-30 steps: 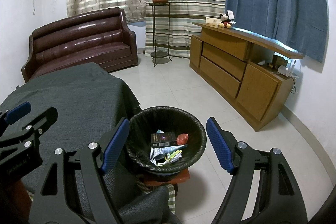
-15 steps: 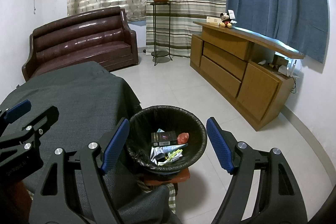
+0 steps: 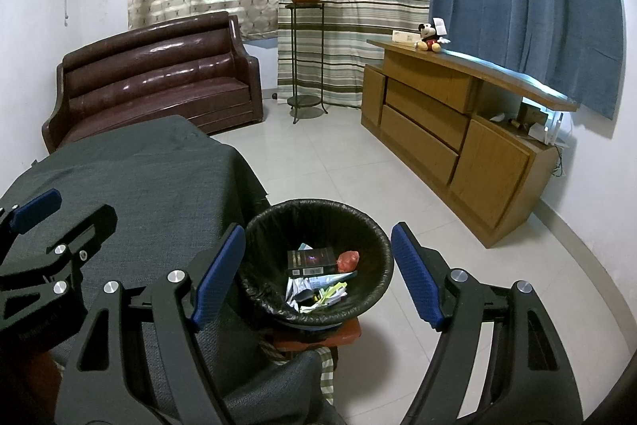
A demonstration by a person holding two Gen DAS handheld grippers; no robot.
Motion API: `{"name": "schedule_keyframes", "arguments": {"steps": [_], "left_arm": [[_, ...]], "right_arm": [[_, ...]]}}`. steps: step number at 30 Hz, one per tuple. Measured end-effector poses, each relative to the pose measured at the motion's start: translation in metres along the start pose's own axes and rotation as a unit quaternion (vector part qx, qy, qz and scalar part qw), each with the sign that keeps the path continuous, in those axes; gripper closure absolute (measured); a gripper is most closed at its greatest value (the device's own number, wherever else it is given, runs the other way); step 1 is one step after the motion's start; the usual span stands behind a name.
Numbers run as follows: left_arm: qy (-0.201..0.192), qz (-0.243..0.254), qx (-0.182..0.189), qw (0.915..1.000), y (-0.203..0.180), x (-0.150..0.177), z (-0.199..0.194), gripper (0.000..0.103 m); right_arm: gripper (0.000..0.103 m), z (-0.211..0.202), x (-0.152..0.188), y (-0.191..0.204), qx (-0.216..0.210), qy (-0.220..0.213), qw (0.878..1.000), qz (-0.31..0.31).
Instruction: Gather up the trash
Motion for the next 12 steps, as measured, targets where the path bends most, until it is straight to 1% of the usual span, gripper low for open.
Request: {"name": "schedule_keyframes", "arguments": {"steps": [8,12], "left_arm": [[0.008,-0.006,-0.005,0.9999,-0.0012,0.0008,0.0027,0.019],[0.02,-0.011,-0.003,0.9997,-0.0009,0.0015,0.0081,0.019]], "right_arm": [[0.029,0.0006,-0.0004,0.0003,0.0,0.001,1.0,0.0],[0.029,-0.0005,-0.0003,0.001,0.001,0.002,1.0,-0.001]]}}
Point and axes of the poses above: each gripper's, at about its wrist camera, not at the fingertips, and z roughly the way its jaws point, y to its left, x to its underside, the point moved 7 cm from there along z, roughly the way its jaws point, and after that the axes turned 7 degrees about -y, right-handed, at the moved point
